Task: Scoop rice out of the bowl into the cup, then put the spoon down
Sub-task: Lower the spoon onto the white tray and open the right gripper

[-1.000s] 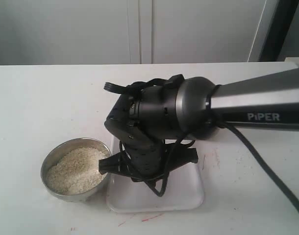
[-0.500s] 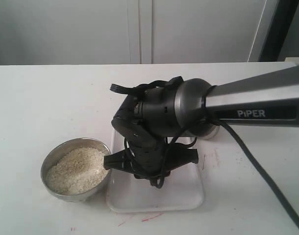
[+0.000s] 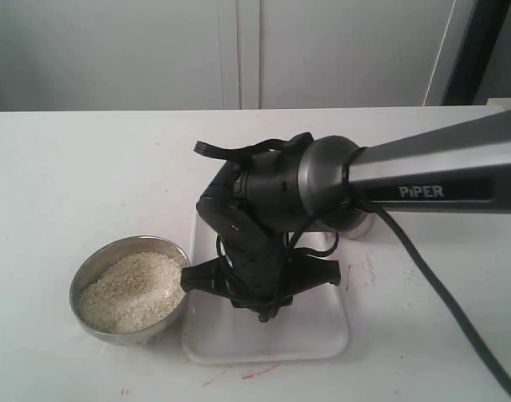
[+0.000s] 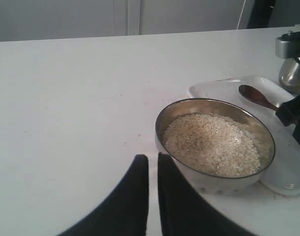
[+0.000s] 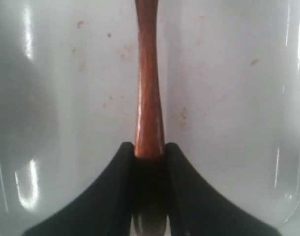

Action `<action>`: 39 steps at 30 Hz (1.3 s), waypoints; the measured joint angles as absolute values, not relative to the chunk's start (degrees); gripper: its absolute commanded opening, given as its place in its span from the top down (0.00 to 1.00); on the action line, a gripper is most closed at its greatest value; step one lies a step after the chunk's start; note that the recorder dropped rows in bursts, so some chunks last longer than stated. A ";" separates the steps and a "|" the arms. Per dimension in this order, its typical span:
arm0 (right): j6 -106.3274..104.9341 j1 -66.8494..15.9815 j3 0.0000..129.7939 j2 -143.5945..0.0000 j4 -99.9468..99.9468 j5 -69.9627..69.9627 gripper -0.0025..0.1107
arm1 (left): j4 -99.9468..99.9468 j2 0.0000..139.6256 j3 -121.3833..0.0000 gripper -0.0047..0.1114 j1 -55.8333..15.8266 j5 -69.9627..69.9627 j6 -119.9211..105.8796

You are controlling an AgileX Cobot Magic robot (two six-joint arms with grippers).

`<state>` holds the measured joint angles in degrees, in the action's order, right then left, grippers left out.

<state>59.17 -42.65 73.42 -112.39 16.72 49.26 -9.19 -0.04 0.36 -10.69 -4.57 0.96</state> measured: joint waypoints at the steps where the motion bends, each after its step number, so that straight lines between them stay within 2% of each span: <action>1: 59.17 -42.26 73.42 -112.39 16.72 49.26 0.98 | -9.19 -0.04 0.36 0.84 -10.69 -4.57 0.96; 31: 54.88 -41.26 73.42 -112.39 12.47 47.05 0.98 | -9.19 -0.04 0.36 0.84 -10.69 -4.57 0.96; 34: 54.88 -41.26 73.42 -112.39 12.83 45.65 0.94 | -9.19 -0.04 0.36 0.84 -10.69 -4.57 0.96; 39: 54.88 -41.26 73.42 -112.39 13.19 44.22 0.81 | -9.19 -0.04 0.36 0.84 -10.69 -4.57 0.96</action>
<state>54.88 -41.26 73.42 -112.39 13.19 44.22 -9.19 -0.04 0.36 -10.69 -4.57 0.96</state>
